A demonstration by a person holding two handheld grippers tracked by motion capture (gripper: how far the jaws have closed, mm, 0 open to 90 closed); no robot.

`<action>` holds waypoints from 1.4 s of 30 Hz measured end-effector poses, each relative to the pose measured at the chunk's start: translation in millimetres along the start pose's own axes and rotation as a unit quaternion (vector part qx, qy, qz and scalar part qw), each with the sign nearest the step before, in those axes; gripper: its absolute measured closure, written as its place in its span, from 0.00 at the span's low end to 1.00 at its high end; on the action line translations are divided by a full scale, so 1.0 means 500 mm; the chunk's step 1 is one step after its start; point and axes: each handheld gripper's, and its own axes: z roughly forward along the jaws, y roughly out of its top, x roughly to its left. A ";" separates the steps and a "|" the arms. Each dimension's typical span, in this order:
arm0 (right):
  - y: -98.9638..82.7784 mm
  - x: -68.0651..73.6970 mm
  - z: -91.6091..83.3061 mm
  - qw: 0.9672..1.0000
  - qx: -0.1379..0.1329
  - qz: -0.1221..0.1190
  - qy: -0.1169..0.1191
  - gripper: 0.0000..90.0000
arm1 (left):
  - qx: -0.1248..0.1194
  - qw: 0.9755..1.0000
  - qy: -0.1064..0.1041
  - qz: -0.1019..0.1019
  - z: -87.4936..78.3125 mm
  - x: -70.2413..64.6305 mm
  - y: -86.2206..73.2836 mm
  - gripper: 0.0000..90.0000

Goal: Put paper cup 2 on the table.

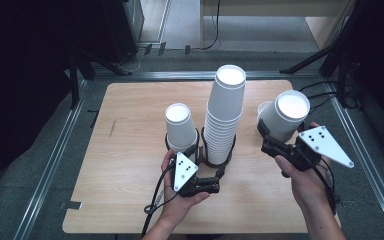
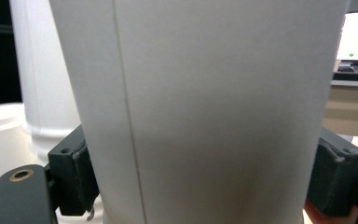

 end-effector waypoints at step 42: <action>-0.267 0.088 -0.028 0.979 0.110 -0.173 -0.014 0.15 | 0.047 0.998 -0.021 -0.048 -0.071 0.059 -0.038 0.01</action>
